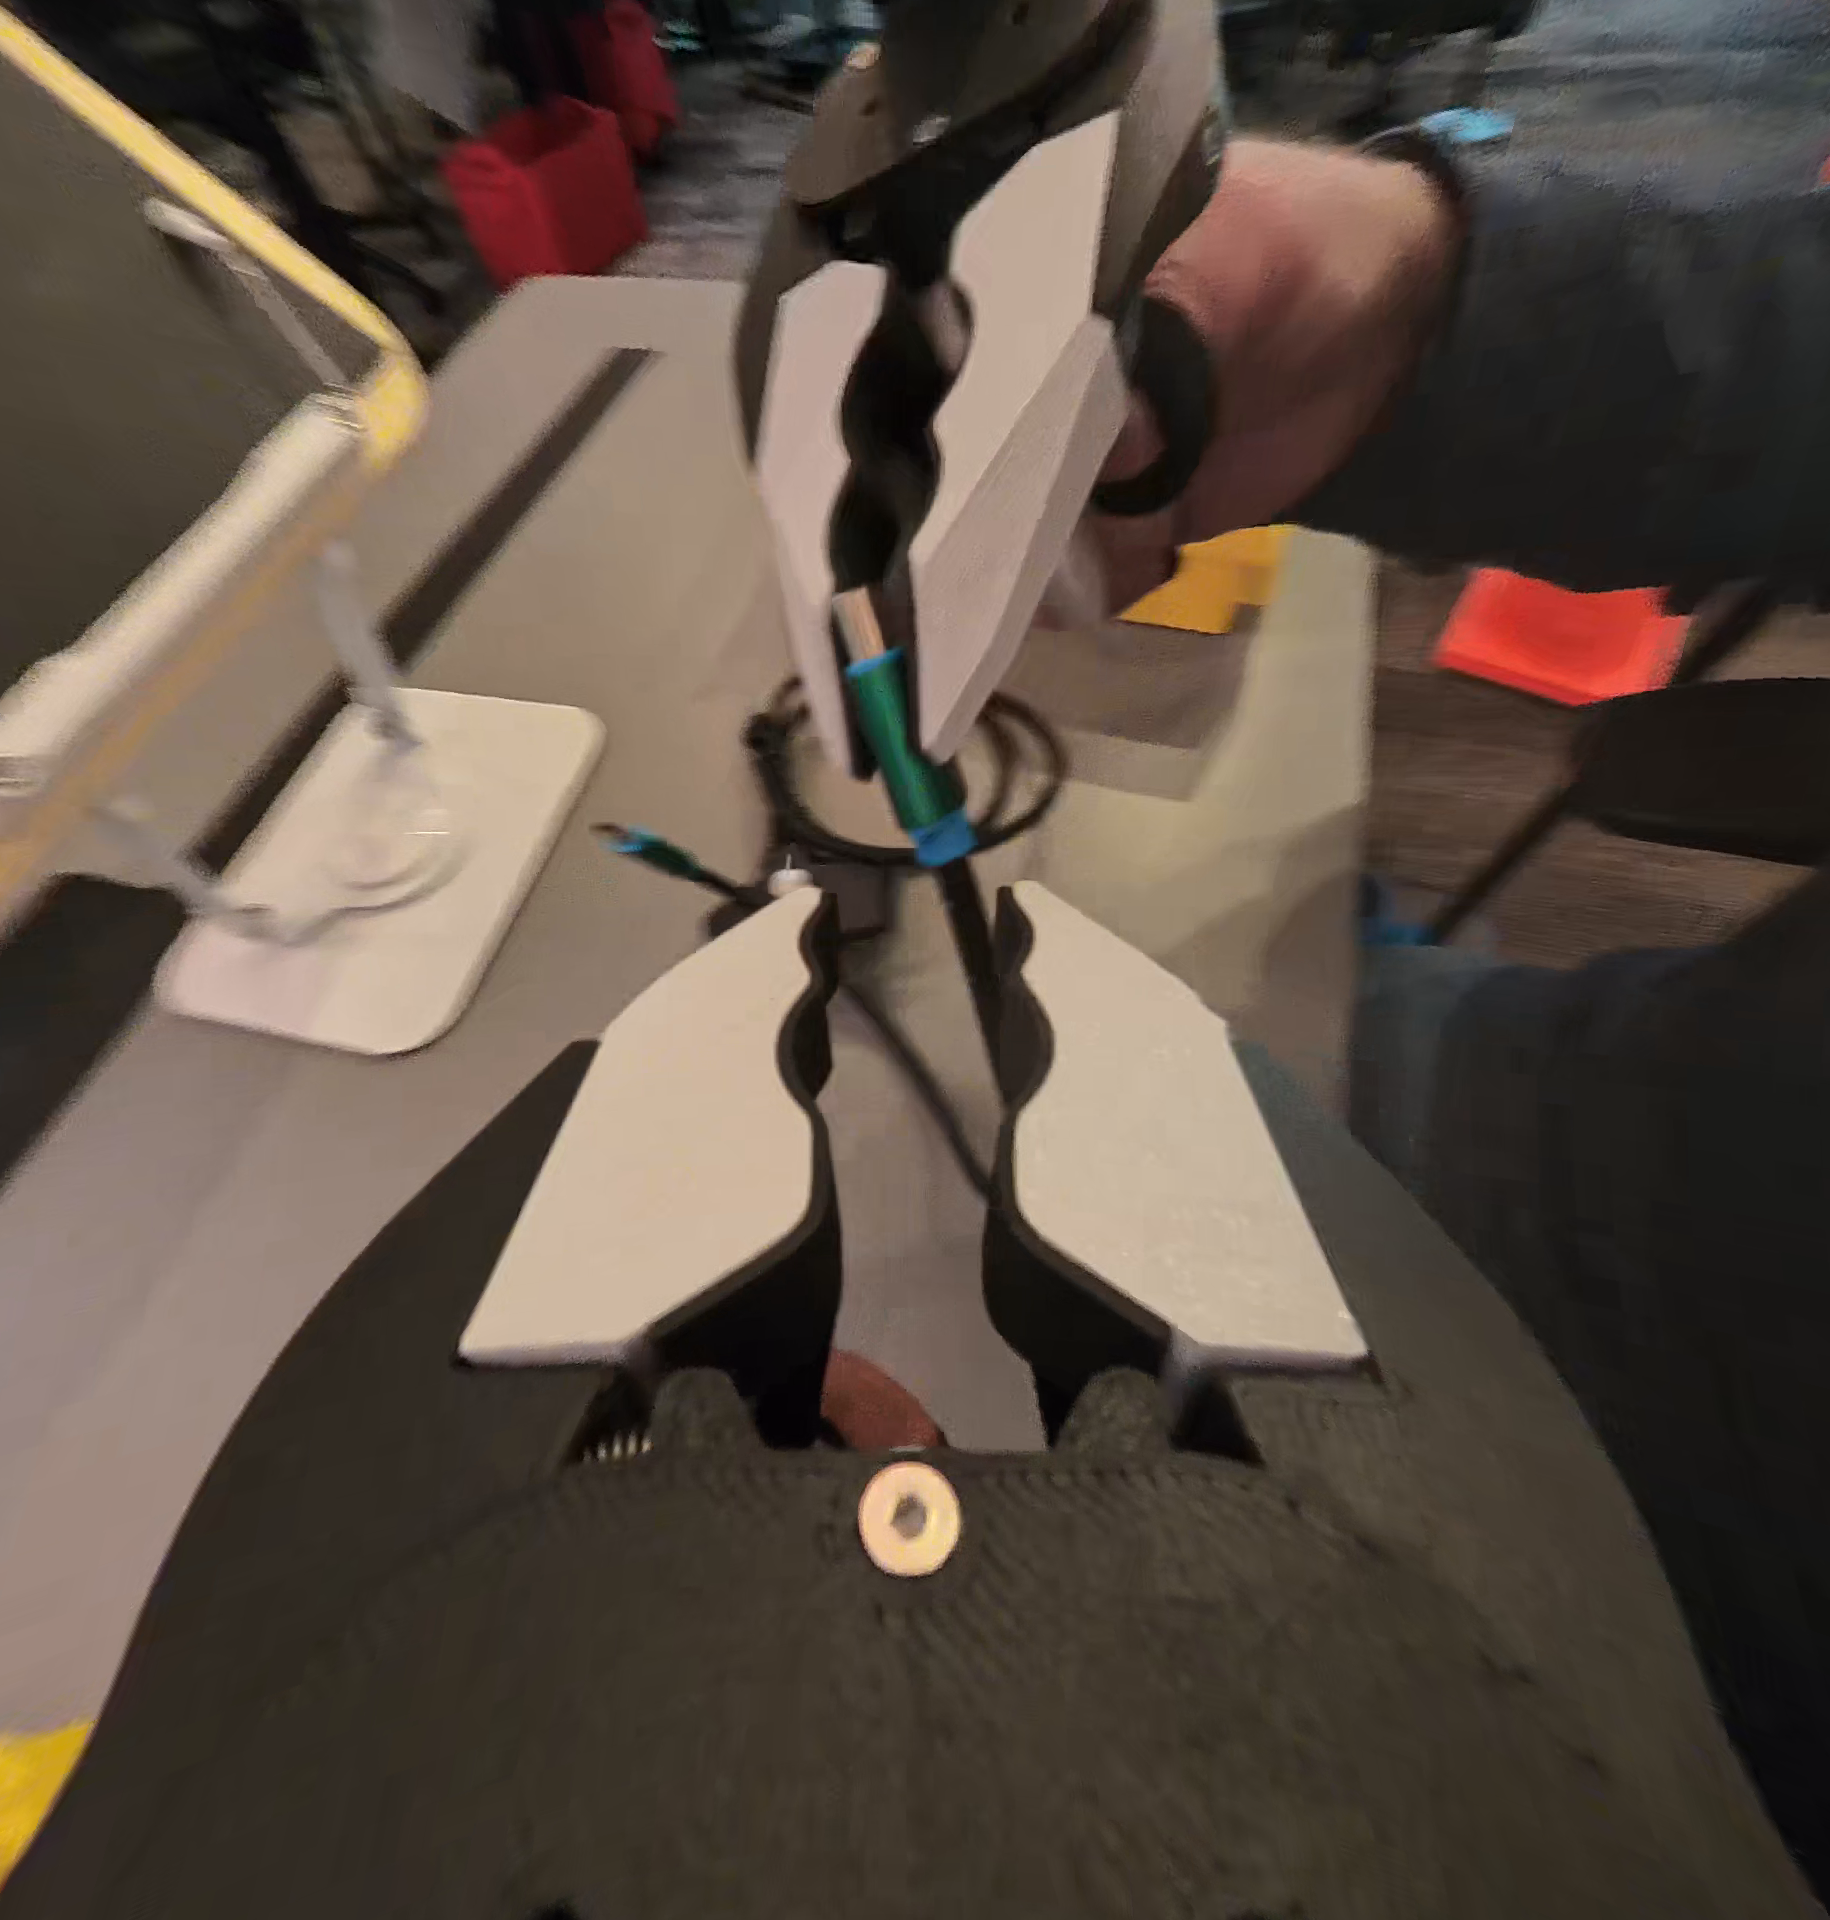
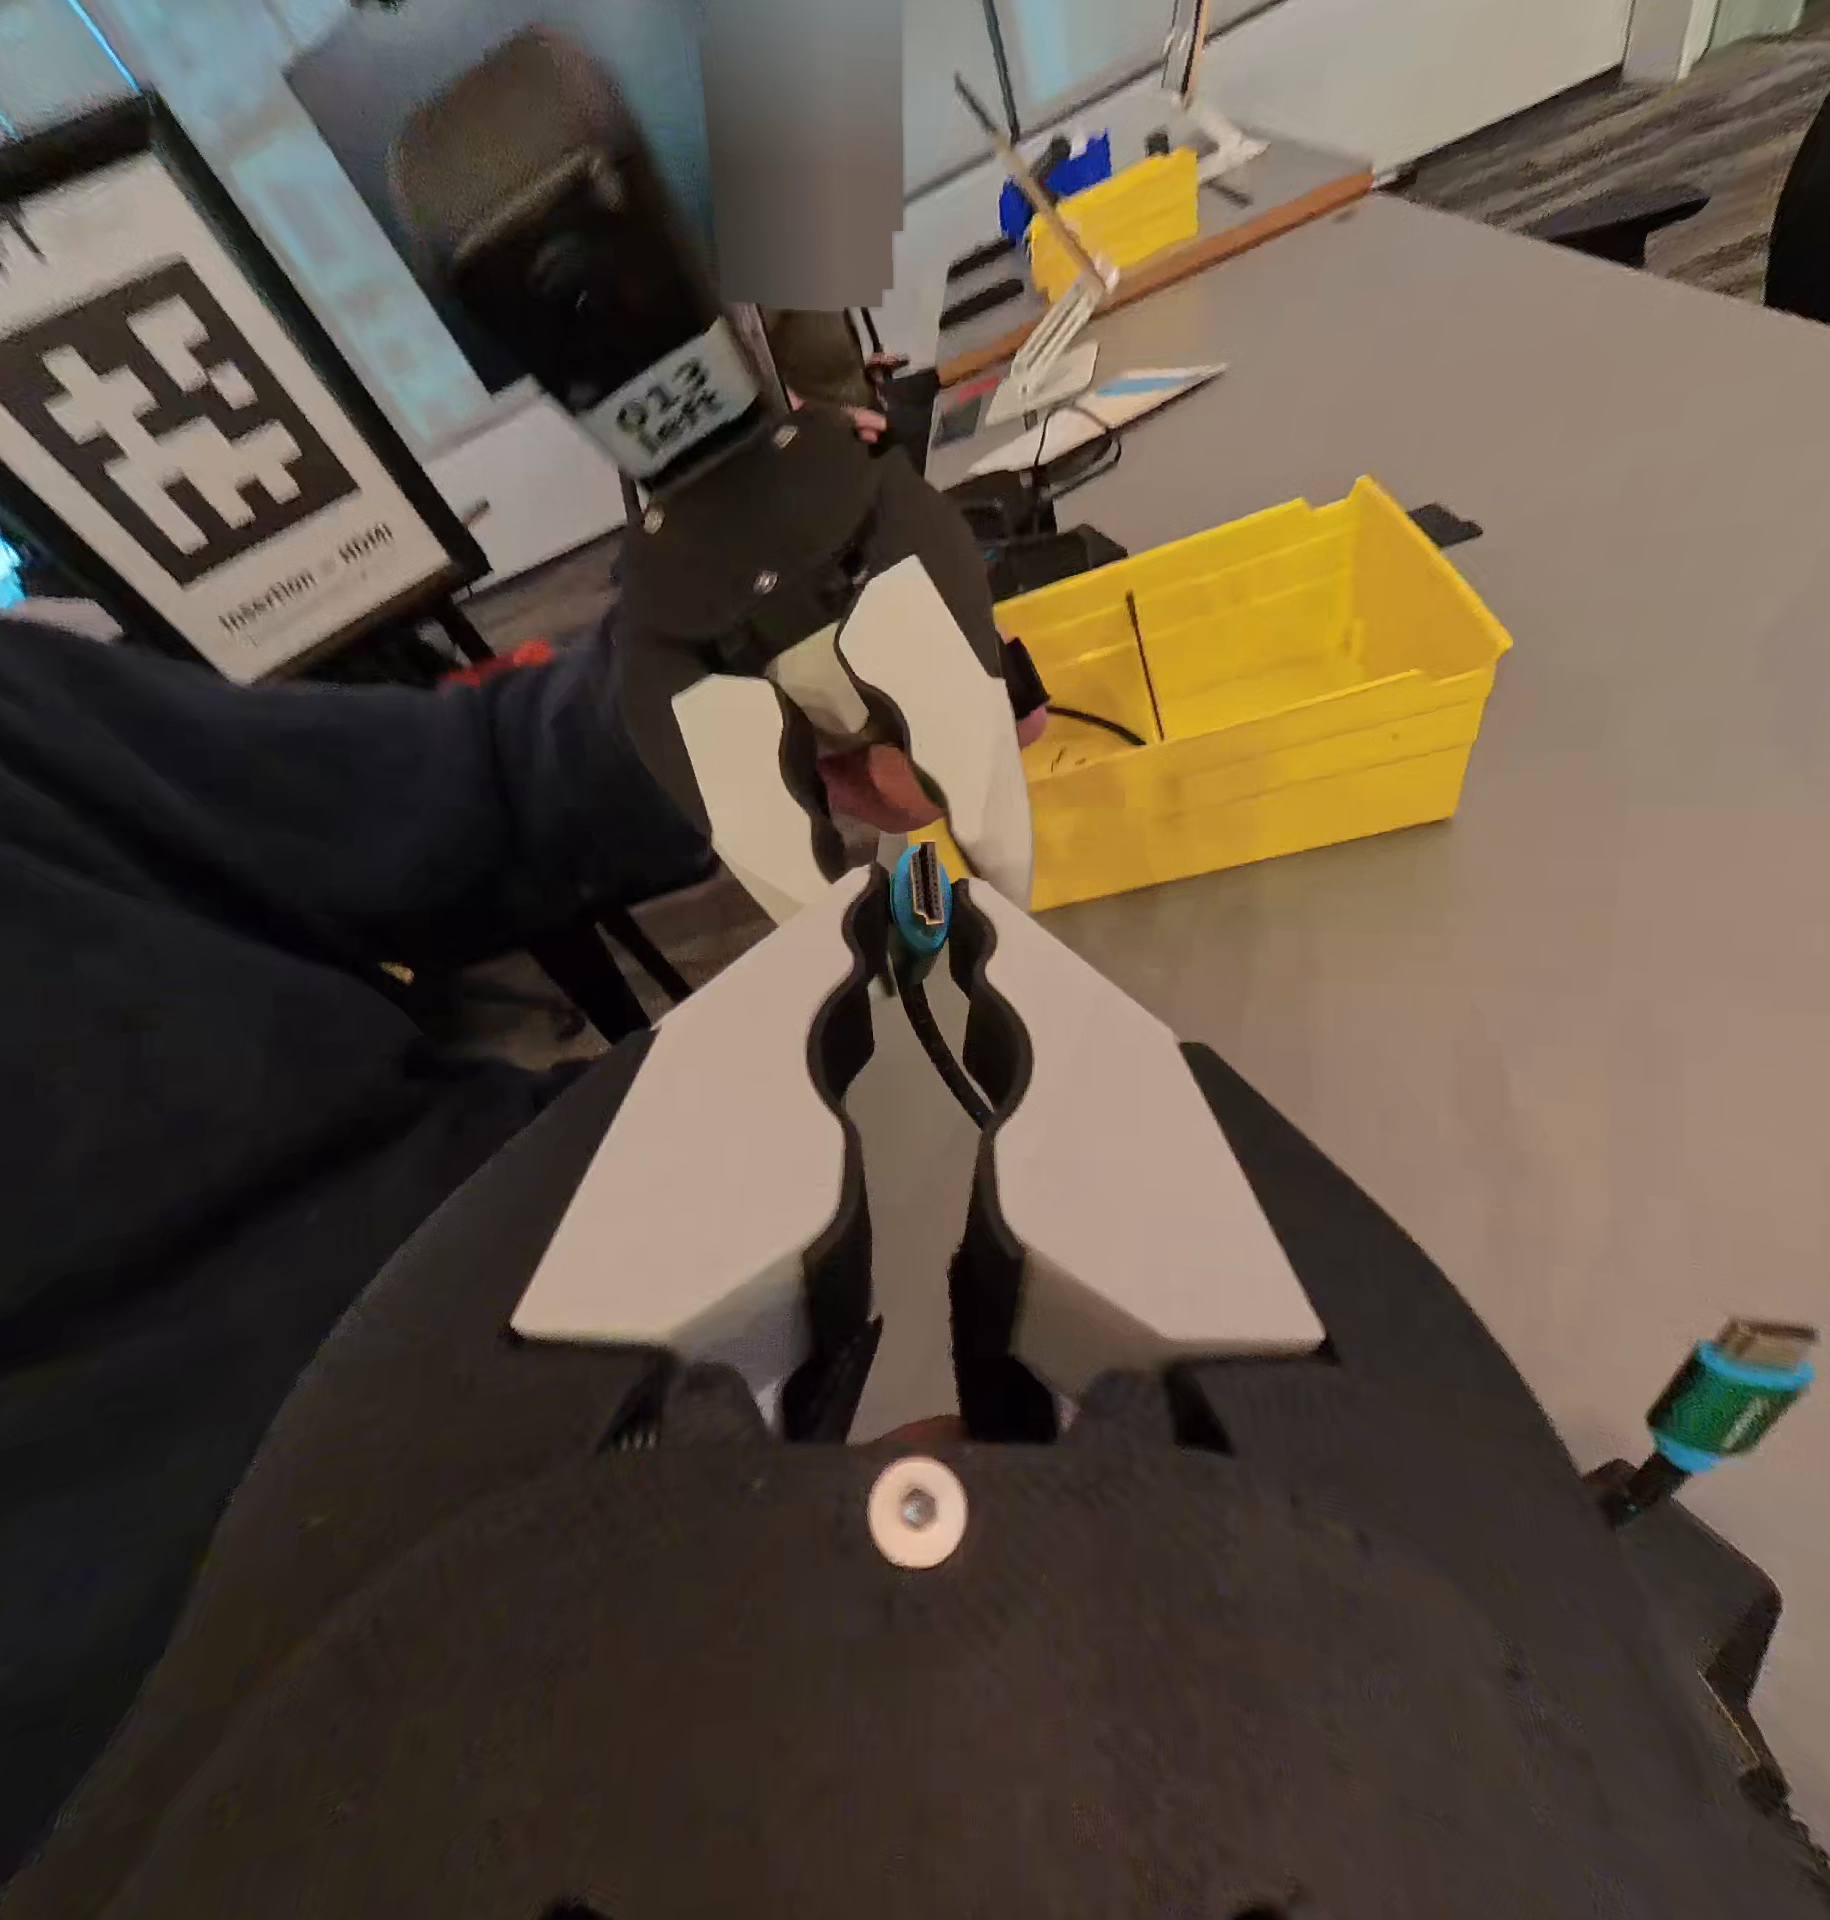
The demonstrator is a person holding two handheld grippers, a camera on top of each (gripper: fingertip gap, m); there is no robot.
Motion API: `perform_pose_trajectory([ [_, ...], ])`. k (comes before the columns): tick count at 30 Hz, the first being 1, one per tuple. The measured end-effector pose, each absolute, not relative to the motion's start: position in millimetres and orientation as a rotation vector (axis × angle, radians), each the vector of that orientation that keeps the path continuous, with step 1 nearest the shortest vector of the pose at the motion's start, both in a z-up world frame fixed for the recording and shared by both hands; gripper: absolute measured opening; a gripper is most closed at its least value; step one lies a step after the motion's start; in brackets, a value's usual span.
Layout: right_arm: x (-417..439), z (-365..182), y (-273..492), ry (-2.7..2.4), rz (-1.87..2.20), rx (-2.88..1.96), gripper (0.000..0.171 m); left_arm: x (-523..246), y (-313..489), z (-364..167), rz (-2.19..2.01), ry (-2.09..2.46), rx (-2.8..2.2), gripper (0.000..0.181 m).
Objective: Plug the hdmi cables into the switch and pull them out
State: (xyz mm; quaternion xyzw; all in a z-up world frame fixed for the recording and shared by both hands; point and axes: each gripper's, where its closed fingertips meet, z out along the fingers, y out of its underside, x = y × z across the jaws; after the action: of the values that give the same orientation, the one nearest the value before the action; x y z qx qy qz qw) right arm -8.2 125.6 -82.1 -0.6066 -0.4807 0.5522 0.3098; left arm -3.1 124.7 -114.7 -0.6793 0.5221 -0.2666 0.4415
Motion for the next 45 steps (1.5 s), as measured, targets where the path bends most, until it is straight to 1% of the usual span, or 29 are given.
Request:
perform_pose_trajectory([
  [1, -8.6, -79.1, 130.7, -1.235, 1.463, -1.607, 0.009, -7.5, 131.1, -111.1, -0.584, 1.262, -1.662, 0.032],
  [6, -15.6, -70.1, 145.5, -1.084, 1.507, -1.616, 0.009, -20.7, 144.9, -99.5, -0.269, 1.154, -1.566, 0.042],
  [12, -22.8, -65.8, 151.5, -0.921, 1.596, -1.624, 0.009, -27.5, 158.2, -92.0, 0.14, 1.097, -1.421, 0.042],
  [17, -21.8, -71.3, 158.3, -0.798, 1.629, -1.646, 0.009, -29.9, 163.5, -86.3, 0.293, 1.041, -1.291, 0.035],
  [25, -21.5, -73.2, 160.0, -0.635, 1.695, -1.608, 0.009, -26.8, 161.6, -82.7, 0.292, 0.999, -1.227, 0.045],
  [28, -25.0, -73.0, 154.1, -0.616, 1.755, -1.586, 0.009, -23.3, 162.5, -87.0, 0.296, 1.024, -1.228, 0.036],
  [30, -24.9, -72.9, 152.4, -0.604, 1.767, -1.571, 0.009, -21.1, 160.5, -87.8, 0.266, 1.031, -1.223, 0.022],
  [32, -23.7, -71.3, 150.3, -0.593, 1.803, -1.552, 0.009, -19.0, 157.6, -88.0, 0.2, 1.023, -1.233, 0.018],
  [38, -20.0, -70.8, 147.4, -0.524, 1.94, -1.497, 0.009, -14.3, 153.0, -86.6, 0.084, 1.022, -1.21, 0.017],
  [39, -19.8, -71.1, 146.8, -0.518, 1.952, -1.493, 0.009, -14.2, 152.5, -86.3, 0.072, 1.014, -1.201, 0.019],
  [41, -18.8, -71.6, 145.9, -0.506, 1.97, -1.484, 0.009, -13.3, 150.4, -83.5, 0.038, 0.996, -1.177, 0.029],
  [45, -17.8, -71.7, 143.3, -0.476, 2.018, -1.465, 0.009, -10.6, 149.7, -82.4, 0.054, 1.012, -1.152, 0.029],
])
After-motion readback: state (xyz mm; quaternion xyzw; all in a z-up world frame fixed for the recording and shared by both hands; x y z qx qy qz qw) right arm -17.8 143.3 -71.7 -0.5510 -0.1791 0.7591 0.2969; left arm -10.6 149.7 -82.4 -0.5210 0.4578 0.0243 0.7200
